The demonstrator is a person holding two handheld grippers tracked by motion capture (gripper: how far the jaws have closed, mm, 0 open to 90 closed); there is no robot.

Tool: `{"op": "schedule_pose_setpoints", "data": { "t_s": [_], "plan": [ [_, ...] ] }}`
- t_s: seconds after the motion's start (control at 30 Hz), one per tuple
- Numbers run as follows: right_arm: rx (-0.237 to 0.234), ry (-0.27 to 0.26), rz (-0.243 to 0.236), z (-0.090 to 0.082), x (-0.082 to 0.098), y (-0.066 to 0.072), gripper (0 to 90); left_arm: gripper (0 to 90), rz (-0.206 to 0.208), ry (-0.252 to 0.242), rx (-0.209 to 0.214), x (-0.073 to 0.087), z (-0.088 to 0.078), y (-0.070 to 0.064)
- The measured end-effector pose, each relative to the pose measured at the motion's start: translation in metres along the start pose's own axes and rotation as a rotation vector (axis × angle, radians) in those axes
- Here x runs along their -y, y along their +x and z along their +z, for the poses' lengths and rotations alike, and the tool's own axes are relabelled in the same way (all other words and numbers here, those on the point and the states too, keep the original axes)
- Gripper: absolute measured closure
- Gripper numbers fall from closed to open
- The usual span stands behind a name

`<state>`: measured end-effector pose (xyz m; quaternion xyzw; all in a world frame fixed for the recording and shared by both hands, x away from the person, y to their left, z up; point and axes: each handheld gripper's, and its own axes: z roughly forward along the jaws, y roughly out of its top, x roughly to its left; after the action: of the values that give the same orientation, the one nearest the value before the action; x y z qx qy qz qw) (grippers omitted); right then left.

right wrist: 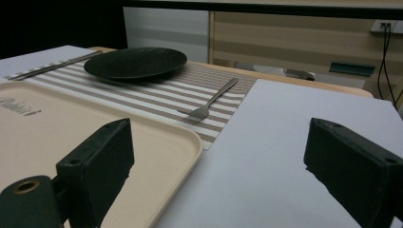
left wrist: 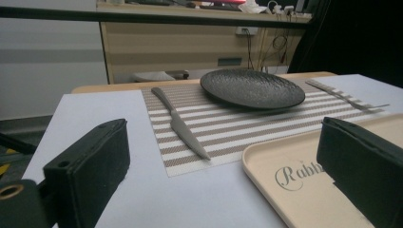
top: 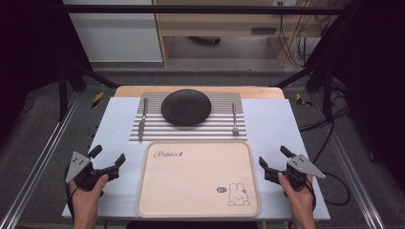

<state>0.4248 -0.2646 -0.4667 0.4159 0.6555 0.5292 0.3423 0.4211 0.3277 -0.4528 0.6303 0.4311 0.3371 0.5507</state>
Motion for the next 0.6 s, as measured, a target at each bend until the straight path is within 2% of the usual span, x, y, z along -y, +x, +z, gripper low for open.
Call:
{"op": "schedule_pose_setpoints", "data": {
  "t_s": [0.1, 0.43, 0.5, 0.57, 0.6],
  "plan": [
    [-0.007, -0.003, 0.015, -0.0001, -0.0004, 0.0005, 9.6, 3.8, -0.004, 0.011, -0.006, 0.0004, 0.0008, -0.0007],
    [-0.006, -0.004, 0.020, -0.0054, -0.0035, 0.0072, 6.3, 4.1, -0.002, 0.014, -0.009, 0.0006, 0.0009, -0.0031],
    [-0.001, 0.007, 0.030, -0.0064, -0.0040, 0.0078, 5.6, 4.2, -0.003, 0.016, -0.011, 0.0015, 0.0017, -0.0034],
    [-0.005, 0.031, 0.031, -0.0080, -0.0020, 0.0066, 4.0, 4.4, -0.002, 0.046, -0.006, 0.0036, 0.0029, -0.0044],
    [-0.002, 0.045, 0.029, -0.0084, 0.0002, 0.0059, 4.0, 4.7, -0.002, 0.046, -0.006, 0.0036, 0.0029, -0.0044]
  ]
}}
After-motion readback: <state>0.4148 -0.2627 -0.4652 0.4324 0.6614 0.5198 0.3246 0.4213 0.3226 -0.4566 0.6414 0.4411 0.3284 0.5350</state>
